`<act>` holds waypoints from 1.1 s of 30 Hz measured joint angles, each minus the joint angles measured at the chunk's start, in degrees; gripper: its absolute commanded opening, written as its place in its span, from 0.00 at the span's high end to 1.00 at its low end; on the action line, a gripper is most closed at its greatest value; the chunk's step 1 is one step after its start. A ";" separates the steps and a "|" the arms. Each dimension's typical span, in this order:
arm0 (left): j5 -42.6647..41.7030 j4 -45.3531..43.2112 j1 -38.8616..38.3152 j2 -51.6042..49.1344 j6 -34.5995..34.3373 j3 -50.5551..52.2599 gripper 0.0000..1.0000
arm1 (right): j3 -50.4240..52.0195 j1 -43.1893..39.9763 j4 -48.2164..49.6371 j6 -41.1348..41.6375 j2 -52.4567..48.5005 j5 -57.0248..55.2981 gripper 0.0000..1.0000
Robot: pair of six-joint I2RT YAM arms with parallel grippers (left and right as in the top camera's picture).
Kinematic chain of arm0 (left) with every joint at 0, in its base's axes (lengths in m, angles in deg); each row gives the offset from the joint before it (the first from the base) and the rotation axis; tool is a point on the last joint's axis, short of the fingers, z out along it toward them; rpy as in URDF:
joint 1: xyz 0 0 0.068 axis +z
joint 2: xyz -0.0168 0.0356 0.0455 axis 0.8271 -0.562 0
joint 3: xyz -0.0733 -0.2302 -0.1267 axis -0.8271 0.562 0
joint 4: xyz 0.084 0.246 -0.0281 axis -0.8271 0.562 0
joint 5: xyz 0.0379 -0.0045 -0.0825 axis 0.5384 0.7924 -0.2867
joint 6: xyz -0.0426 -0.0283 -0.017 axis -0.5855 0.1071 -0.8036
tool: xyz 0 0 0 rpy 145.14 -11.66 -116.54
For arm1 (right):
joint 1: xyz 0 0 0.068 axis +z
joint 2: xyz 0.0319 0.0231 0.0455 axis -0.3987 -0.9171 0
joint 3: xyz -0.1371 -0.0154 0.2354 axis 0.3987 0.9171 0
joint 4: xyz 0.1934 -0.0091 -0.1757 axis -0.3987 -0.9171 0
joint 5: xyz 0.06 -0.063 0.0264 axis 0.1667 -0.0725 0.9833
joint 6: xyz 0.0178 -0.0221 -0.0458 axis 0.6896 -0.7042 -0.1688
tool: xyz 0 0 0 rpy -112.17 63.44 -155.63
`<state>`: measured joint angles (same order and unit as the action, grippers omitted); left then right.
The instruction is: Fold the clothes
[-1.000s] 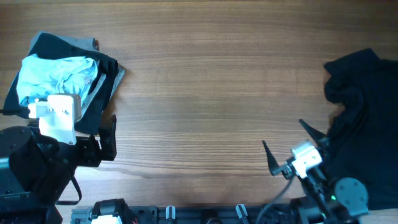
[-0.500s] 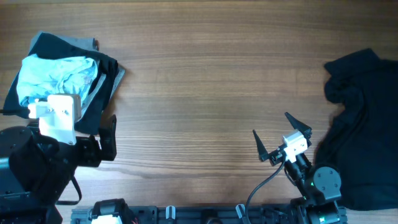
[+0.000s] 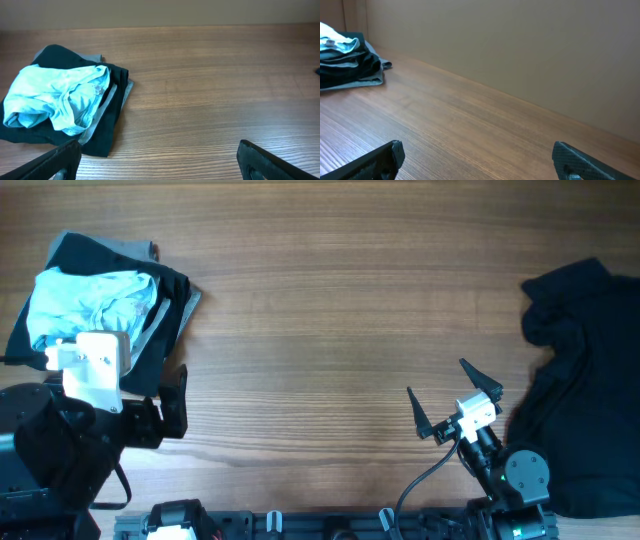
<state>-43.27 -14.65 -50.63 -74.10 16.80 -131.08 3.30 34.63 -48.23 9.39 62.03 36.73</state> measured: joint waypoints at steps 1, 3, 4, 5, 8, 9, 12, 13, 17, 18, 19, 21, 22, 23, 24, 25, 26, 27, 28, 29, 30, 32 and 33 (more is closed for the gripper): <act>0.00 0.00 0.00 0.00 0.00 -0.02 0.00 | 0.00 0.00 0.02 -0.02 0.00 0.00 0.00; 0.00 0.00 0.00 0.00 0.00 0.00 0.00 | 0.00 0.00 0.02 -0.02 0.00 0.00 0.00; 0.00 0.00 0.00 0.00 0.00 -0.02 0.00 | 0.00 0.00 0.00 -0.02 0.00 0.00 0.00; -0.02 0.00 0.00 0.00 0.00 0.00 0.00 | 0.00 0.00 0.02 -0.02 0.00 0.00 0.00; 0.00 0.00 0.00 0.00 0.02 0.00 0.00 | 0.00 0.00 0.00 -0.02 0.00 0.00 0.00; 0.00 0.00 0.00 0.00 0.00 -0.02 0.00 | 0.00 0.00 0.00 -0.02 0.00 0.00 0.00; 0.20 1.57 -0.04 0.00 0.02 -0.02 0.00 | 0.00 0.00 0.02 -0.02 0.00 0.00 0.00; 0.31 2.49 -0.28 0.00 0.02 -0.02 0.00 | 0.00 0.00 0.00 -0.02 0.00 0.00 0.00; 2.95 0.59 -1.16 0.33 0.09 0.13 0.00 | 0.00 0.00 0.02 -0.02 0.00 0.00 0.00; 3.21 -0.37 -1.16 0.50 0.09 0.17 0.00 | 0.00 0.00 0.00 -0.02 0.00 0.00 0.00; 3.52 -3.28 -1.16 1.33 0.07 1.16 0.00 | 0.00 0.00 0.00 -0.02 0.00 0.00 0.00; 3.80 -9.29 -1.16 3.54 0.04 3.87 0.00 | 0.00 0.00 0.02 -0.02 0.00 0.00 0.00; 3.85 -13.44 -1.16 5.53 0.07 6.40 0.00 | 0.02 0.00 0.00 0.00 0.00 0.00 0.00; 3.85 -17.38 -1.16 8.35 0.04 10.25 0.00 | 0.02 0.00 0.04 -0.02 0.02 0.00 0.00; 3.85 -19.65 -1.16 10.12 0.04 12.76 0.00 | 0.02 0.00 0.00 -0.02 0.04 0.00 0.00; 3.89 -24.17 -1.16 12.22 0.02 16.22 0.00 | 0.02 0.00 0.02 0.00 0.04 0.00 0.00; 3.87 -27.21 -1.16 14.67 0.02 20.31 0.00 | 0.07 0.00 0.04 -0.02 0.04 0.00 0.00; 3.89 -29.94 -1.16 17.51 0.02 24.68 0.00 | 0.13 0.00 0.02 -0.02 0.04 0.00 0.00; 3.91 -31.36 -1.16 20.65 -0.02 29.31 0.00 | 0.22 0.00 0.04 0.00 0.07 0.00 0.00; 3.87 -34.38 -1.16 22.84 -0.20 32.57 0.00 | 0.28 0.00 0.02 -0.02 0.09 0.00 0.00; 3.91 -37.22 -1.16 25.49 -0.33 36.37 0.00 | 0.33 0.00 0.04 -0.02 0.09 -0.02 0.00; 4.02 -38.99 -1.16 31.91 -0.55 43.93 0.00 | 0.35 0.00 0.04 -0.02 0.13 0.00 0.00; 4.02 -40.17 -1.16 34.29 -0.63 47.12 0.00 | 0.39 0.00 0.02 -0.02 0.15 0.00 0.00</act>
<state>-39.25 -54.82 -51.79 -39.81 16.17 -83.96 3.69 34.63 -48.20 9.37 62.18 36.73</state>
